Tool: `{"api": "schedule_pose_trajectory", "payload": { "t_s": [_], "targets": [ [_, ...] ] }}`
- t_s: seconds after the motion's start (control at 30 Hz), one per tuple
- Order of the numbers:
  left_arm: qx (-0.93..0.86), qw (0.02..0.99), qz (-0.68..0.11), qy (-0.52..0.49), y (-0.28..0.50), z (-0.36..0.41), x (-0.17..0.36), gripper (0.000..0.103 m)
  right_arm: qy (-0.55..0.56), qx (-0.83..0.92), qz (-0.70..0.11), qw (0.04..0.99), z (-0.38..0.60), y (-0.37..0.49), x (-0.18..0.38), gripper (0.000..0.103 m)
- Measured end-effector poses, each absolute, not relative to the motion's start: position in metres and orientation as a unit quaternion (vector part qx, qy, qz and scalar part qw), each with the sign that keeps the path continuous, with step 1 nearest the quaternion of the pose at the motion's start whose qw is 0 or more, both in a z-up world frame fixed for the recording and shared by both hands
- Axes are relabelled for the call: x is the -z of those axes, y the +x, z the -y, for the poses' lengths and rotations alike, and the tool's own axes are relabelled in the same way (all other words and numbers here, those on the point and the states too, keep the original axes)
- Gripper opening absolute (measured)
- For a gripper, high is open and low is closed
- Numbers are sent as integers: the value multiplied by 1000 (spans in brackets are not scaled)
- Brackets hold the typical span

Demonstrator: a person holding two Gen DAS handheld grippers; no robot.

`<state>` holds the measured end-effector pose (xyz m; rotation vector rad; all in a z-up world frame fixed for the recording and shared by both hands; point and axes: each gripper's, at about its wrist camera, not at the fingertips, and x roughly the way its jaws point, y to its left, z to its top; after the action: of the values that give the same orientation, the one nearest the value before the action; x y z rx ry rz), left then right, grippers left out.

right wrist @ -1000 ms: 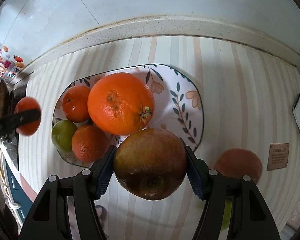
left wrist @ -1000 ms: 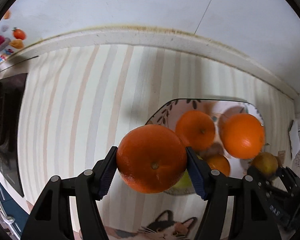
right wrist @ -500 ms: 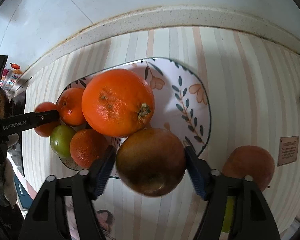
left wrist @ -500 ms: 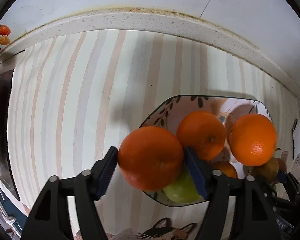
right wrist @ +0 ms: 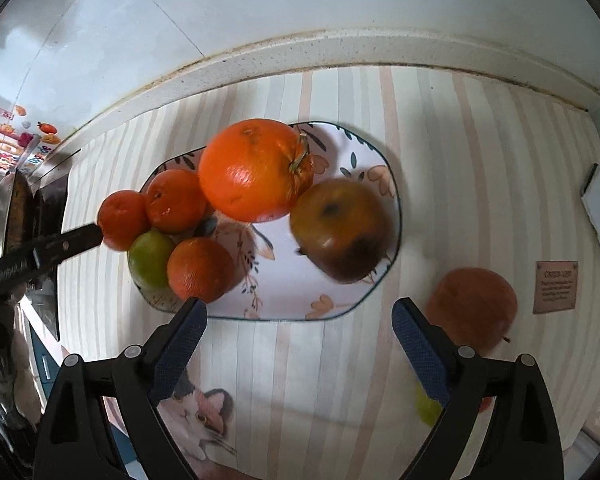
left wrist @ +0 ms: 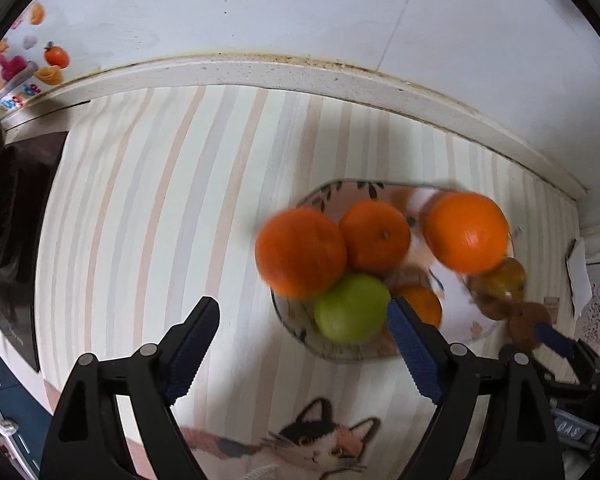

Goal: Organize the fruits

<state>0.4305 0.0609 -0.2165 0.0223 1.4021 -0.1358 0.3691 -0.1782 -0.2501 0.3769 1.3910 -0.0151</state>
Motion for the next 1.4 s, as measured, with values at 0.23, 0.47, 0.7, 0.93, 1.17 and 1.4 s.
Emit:
{"api": "schedule_pose_trajectory", "payload": {
  "t_s": [0.23, 0.47, 0.7, 0.93, 1.17, 1.4],
  "targets": [
    [64, 780, -622, 15, 380, -53, 199, 85, 147, 13, -621, 770, 170, 338, 216, 96],
    [67, 797, -600, 15, 334, -51, 170, 85, 144, 15, -599, 787, 165, 303, 184, 96],
    [73, 822, -564, 23, 299, -46, 135, 85, 133, 23, -565, 814, 162, 269, 142, 96],
    [82, 844, -529, 21, 268, -44, 105, 85, 112, 27, -519, 847, 151, 235, 92, 96],
    [89, 860, -502, 17, 249, -43, 80, 85, 101, 29, -484, 869, 148, 212, 54, 96],
    [90, 864, -494, 24, 240, -39, 71, 85, 109, 25, -468, 877, 150, 198, 38, 96]
  ]
}}
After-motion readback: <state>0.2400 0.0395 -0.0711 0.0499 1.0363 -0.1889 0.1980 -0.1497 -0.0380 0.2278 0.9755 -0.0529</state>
